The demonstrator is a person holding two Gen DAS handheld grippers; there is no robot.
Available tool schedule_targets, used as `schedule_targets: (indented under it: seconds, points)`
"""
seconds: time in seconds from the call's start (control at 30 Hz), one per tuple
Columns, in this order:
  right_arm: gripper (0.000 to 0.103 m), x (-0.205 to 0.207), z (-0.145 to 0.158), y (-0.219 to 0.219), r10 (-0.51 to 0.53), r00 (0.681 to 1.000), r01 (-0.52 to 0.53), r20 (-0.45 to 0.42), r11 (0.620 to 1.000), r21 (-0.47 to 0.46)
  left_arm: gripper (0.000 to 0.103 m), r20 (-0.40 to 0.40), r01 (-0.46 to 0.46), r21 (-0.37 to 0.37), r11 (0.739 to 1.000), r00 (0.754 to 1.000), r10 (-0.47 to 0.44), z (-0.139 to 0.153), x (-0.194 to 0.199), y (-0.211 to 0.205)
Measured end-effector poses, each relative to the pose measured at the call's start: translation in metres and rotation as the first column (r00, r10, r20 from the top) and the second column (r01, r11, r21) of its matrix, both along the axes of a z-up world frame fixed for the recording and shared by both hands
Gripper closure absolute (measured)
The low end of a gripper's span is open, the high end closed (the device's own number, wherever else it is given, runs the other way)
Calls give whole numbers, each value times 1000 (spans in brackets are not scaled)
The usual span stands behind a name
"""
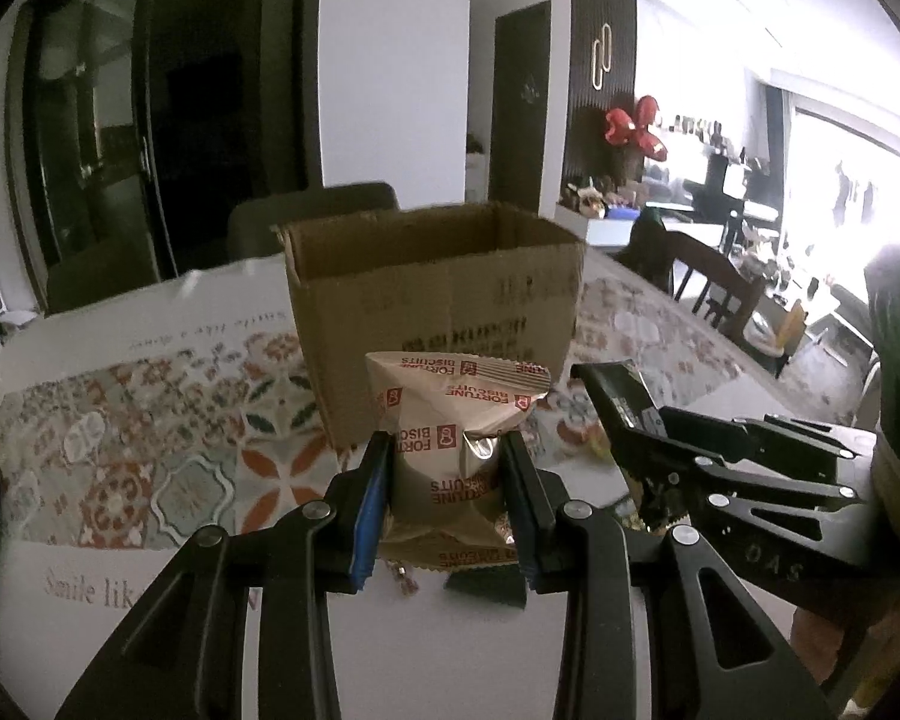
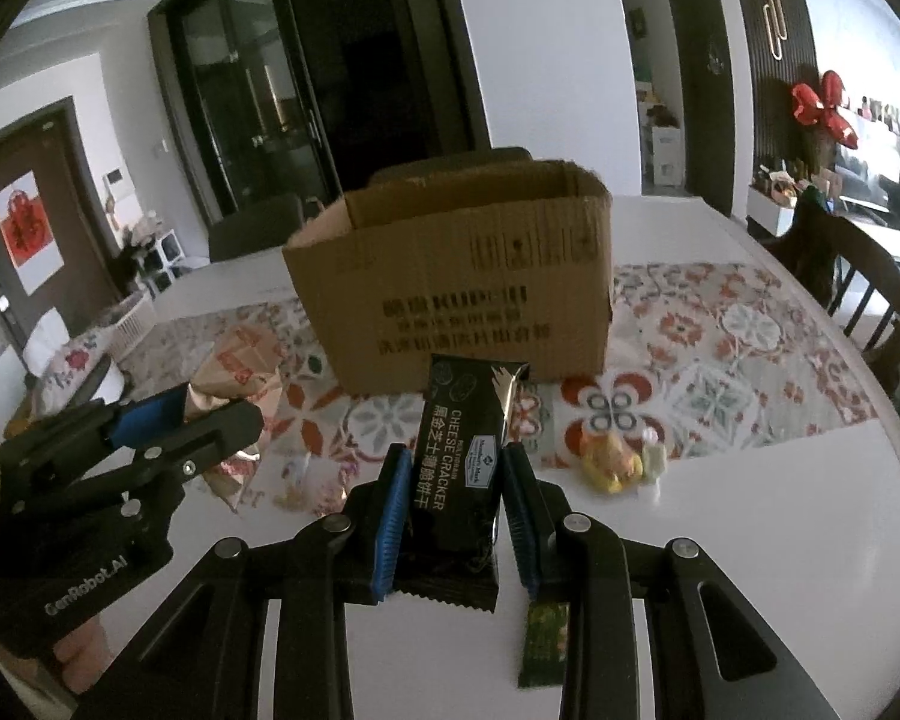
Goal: Organize snacks
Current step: 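Carry both held snacks into the cardboard box and open both tools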
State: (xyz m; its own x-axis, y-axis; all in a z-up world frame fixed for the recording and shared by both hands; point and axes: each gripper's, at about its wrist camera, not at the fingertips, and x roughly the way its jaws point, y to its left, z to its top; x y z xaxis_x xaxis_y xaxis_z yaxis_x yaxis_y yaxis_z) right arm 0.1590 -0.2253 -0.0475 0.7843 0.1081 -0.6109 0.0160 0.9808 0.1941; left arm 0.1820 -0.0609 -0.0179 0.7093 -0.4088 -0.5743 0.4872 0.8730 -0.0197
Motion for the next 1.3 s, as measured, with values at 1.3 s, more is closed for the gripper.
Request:
schedule_targets:
  seconds: [1.3]
  points:
    - [71, 120, 79, -22, 59, 982, -52, 178, 998, -47, 67, 130, -41, -47, 998, 990, 47, 70, 121, -23]
